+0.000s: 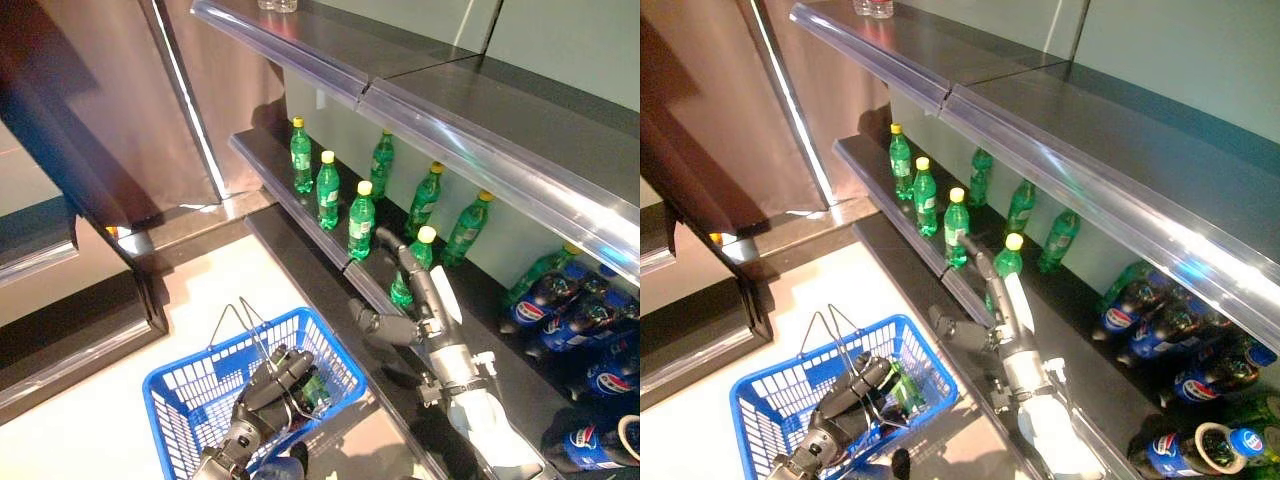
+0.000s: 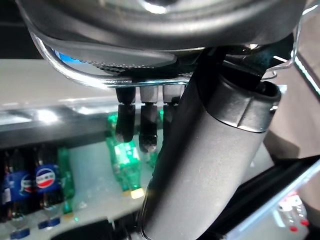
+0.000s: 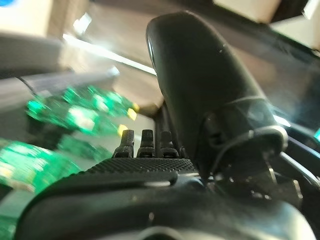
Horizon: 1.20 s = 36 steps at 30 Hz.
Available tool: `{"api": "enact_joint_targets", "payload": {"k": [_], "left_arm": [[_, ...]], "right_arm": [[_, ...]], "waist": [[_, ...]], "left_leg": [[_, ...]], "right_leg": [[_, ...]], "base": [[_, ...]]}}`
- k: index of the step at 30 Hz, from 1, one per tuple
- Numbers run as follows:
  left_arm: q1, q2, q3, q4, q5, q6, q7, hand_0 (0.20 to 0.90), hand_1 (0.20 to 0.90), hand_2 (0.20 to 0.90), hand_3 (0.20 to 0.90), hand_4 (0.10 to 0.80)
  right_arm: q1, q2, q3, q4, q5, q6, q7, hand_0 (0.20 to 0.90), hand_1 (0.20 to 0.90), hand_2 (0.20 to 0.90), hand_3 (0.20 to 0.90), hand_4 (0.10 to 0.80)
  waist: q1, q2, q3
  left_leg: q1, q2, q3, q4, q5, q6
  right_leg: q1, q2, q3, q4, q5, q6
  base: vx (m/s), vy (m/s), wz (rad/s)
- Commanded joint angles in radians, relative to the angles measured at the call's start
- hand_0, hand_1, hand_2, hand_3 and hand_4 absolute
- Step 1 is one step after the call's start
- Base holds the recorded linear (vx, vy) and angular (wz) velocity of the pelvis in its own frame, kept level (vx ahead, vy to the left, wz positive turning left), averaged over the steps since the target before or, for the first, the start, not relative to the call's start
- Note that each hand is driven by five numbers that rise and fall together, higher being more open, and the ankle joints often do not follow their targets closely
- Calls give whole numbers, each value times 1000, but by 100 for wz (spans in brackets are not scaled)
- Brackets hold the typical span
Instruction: Pick up the drink and place into the basket.
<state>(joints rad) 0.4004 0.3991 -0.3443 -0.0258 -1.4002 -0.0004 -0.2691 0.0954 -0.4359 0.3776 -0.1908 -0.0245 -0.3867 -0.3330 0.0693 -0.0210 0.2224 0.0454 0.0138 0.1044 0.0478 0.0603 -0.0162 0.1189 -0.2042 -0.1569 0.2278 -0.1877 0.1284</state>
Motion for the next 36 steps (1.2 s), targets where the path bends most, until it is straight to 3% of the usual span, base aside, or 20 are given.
{"api": "enact_joint_targets", "payload": {"k": [1,4,10,14,20,28,36], "left_arm": [[-182,-85,22,-283,-34,-156,-183,300,300,300,200,100],[-190,-85,22,-274,-39,-157,-189,300,300,300,200,100],[-197,-88,23,-271,-33,-174,-183,300,300,300,200,100],[-188,-87,30,-264,-39,-184,-184,300,300,300,200,100],[-192,-87,20,-248,-38,-205,-197,300,300,300,200,100],[-334,-79,-5,-220,-35,-272,-220,300,300,300,200,100],[-361,-88,-24,-216,-7,-282,-217,300,300,300,200,100]], "right_arm": [[-84,-3,-40,-132,50,-208,-30,900,900,900,900,800],[-94,2,-48,-133,38,-216,-79,900,900,900,900,800],[-91,12,-66,-99,-61,-127,-296,900,900,900,900,800],[-68,19,-79,-83,-68,-79,-346,900,900,900,900,800],[-74,20,-68,-63,-66,-62,-374,900,900,900,900,800],[-250,7,-26,4,-70,-84,-392,900,900,900,900,800],[-287,0,-24,8,-62,-93,-416,900,900,900,900,800]], "waist": [[-1,27,-99],[-1,28,-104],[-10,30,-113],[-18,35,-105],[-19,44,-78],[-11,53,66],[0,47,129]], "left_leg": [[13,105,4,134,-81,-79],[11,103,7,123,-80,-79],[8,104,20,102,-75,-79],[1,106,25,99,-72,-78],[-23,105,17,104,-69,-77],[-174,75,-37,135,-62,-67],[-246,64,-60,189,-65,-69]], "right_leg": [[-42,-21,-1,-102,201,15],[-46,-20,-1,-107,202,15],[-55,-11,5,-117,204,12],[-65,-10,12,-119,207,9],[-94,-12,18,-113,212,10],[-234,-22,36,-88,239,19],[-277,-40,29,-64,247,31]], "base": [[-54,-11,-4],[-55,-15,-5],[-26,-13,-5],[8,4,-7],[-15,0,0],[-231,-14,1],[-43,-13,2]]}}
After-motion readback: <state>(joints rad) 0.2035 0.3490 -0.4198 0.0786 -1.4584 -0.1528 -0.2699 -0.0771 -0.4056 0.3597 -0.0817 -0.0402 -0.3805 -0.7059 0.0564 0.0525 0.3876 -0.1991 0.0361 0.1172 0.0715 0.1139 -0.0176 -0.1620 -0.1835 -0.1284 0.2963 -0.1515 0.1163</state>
